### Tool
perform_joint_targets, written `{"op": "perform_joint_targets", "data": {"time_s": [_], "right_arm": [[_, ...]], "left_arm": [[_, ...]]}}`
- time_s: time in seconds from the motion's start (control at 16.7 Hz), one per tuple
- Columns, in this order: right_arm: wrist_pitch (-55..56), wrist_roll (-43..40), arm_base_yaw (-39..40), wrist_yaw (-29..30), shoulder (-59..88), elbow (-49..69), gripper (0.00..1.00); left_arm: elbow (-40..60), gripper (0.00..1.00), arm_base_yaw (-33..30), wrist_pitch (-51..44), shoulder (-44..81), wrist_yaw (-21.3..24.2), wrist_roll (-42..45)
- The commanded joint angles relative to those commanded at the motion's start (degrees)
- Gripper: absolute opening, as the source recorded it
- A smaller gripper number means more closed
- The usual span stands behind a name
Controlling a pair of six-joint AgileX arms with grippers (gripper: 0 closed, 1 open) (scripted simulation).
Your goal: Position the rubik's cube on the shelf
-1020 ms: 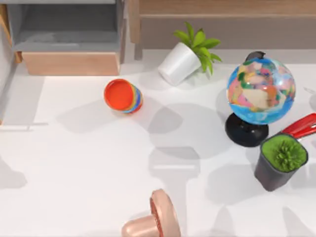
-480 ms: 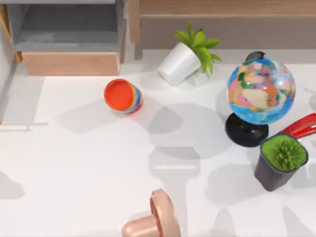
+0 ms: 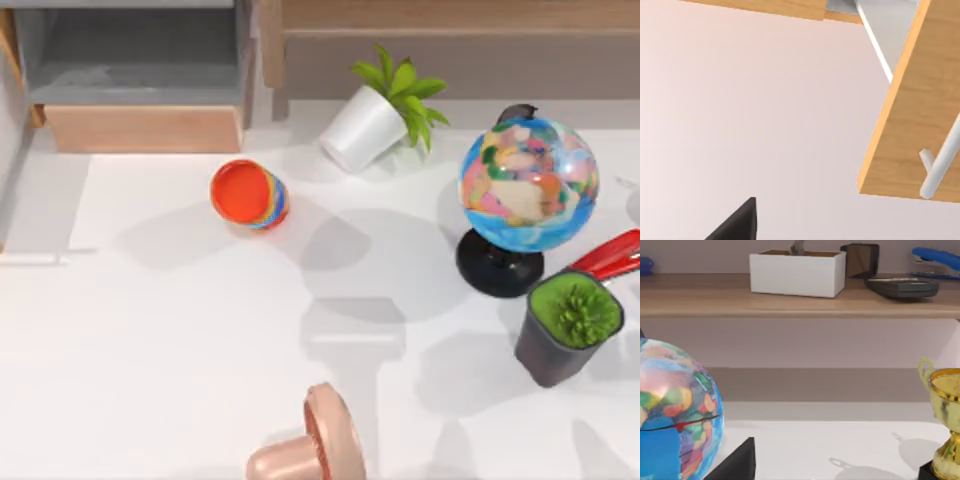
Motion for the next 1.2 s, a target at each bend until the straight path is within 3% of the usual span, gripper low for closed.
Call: {"op": "perform_joint_targets", "data": {"time_s": [0.24,0.48,1.2], "right_arm": [[0.0,0.0,0.0,0.0,0.0,0.0,1.0],[0.0,0.0,0.0,0.0,0.0,0.0,1.0],[0.0,0.0,0.0,0.0,0.0,0.0,1.0]], "left_arm": [[14.0,1.0,2.7,-18.7,-0.74,-7.05,-9.21],[31.3,1.0,1.23,-42.18,-0.09,-14.16,-21.41],[80.75,1.0,-18.21,-117.15,12.76,-30.83,-63.51]]}}
